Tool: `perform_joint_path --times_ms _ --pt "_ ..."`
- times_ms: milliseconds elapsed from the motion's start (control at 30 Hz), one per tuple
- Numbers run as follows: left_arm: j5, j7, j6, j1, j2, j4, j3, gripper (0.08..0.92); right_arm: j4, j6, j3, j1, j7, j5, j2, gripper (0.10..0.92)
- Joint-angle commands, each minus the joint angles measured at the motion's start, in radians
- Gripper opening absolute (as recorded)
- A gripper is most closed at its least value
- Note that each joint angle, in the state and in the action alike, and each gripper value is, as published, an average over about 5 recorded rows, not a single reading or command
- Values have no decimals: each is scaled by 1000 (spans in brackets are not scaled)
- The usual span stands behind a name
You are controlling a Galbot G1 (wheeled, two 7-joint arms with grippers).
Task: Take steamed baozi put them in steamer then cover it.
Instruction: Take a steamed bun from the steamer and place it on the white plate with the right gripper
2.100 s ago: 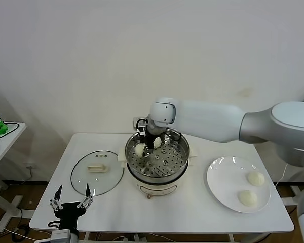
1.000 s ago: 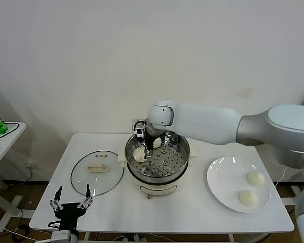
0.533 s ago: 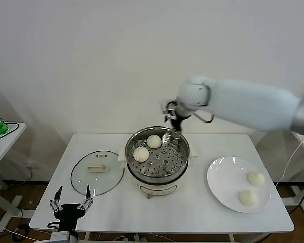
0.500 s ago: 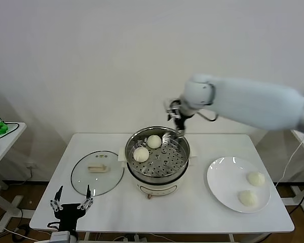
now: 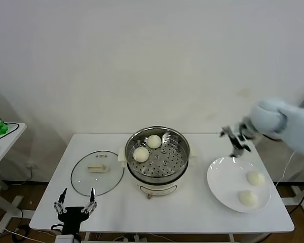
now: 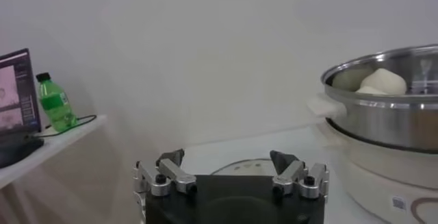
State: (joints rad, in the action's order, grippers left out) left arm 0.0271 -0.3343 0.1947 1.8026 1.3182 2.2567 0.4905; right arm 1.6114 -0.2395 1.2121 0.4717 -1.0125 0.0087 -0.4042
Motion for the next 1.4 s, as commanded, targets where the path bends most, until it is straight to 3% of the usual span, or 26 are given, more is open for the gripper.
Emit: perform_joint_path --times_ms 33,367,767,1400 --pt "26 1 -2 6 4 -13 -12 823 63 73 -301 -389 -48 -161 264 823" --pt "43 0 -7 18 18 -29 -10 823 -30 54 -631 -793 -70 -169 228 823" --pt "45 0 -8 12 28 -51 -9 823 -59 10 -495 -697 -72 -97 118 823" --pt "43 0 -10 9 35 -60 -4 823 -173 8 -447 -670 -63 -122 8 823"
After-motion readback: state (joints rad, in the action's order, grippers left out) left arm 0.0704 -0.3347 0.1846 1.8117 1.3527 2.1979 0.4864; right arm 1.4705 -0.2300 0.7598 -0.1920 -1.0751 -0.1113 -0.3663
